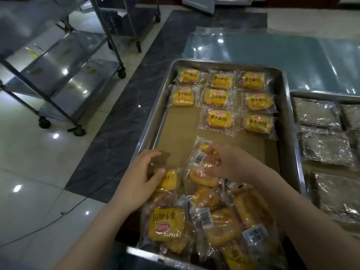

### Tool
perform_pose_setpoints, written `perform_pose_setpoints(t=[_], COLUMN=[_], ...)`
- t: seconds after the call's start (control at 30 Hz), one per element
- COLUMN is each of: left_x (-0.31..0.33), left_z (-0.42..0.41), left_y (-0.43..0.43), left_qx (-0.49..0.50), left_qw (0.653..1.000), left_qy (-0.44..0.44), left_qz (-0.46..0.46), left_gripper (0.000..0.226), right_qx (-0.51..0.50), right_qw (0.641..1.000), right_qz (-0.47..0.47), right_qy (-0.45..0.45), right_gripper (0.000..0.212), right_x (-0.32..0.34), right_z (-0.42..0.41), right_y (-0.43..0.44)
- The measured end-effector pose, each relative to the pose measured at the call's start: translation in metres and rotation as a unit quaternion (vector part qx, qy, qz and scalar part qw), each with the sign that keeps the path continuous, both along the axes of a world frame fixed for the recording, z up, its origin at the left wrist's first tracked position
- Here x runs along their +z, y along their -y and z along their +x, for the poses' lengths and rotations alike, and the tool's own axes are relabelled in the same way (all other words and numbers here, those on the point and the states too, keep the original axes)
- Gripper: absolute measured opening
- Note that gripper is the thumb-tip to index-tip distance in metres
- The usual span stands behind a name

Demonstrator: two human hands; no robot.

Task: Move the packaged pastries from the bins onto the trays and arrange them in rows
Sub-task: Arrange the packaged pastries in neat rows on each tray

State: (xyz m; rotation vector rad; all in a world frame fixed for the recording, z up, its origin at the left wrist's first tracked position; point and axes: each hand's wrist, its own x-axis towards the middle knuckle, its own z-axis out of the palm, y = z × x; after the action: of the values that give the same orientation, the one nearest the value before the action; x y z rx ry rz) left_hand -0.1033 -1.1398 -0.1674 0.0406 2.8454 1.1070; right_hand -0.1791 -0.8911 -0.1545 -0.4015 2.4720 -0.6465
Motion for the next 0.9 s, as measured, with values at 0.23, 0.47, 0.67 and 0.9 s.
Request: perform_pose_setpoints(t=[0.23, 0.47, 0.67, 0.9], left_x=[-0.004, -0.005, -0.007, -0.010], left_z=[0.042, 0.035, 0.016, -0.007], left_y=[0.008, 0.007, -0.001, -0.005], left_qx=[-0.019, -0.024, -0.056, -0.080], left_qw=[0.999, 0.997, 0.989, 0.978], left_qy=[0.028, 0.065, 0.090, 0.139], left_qz=[-0.033, -0.037, -0.105, -0.131], left_gripper=[0.054, 0.053, 0.057, 0.067], right_qx=[0.079, 0.021, -0.031, -0.057], right_qw=[0.982, 0.991, 0.989, 0.987], right_qz=[0.039, 0.059, 0.108, 0.112], right_qy=[-0.166, -0.115, -0.096, -0.104], right_gripper=[0.040, 0.054, 0.035, 0.031], right_x=[-0.008, -0.018, -0.012, 0.001], right_z=[0.001, 0.009, 0.020, 0.035], right_y=[0.016, 0.002, -0.028, -0.035])
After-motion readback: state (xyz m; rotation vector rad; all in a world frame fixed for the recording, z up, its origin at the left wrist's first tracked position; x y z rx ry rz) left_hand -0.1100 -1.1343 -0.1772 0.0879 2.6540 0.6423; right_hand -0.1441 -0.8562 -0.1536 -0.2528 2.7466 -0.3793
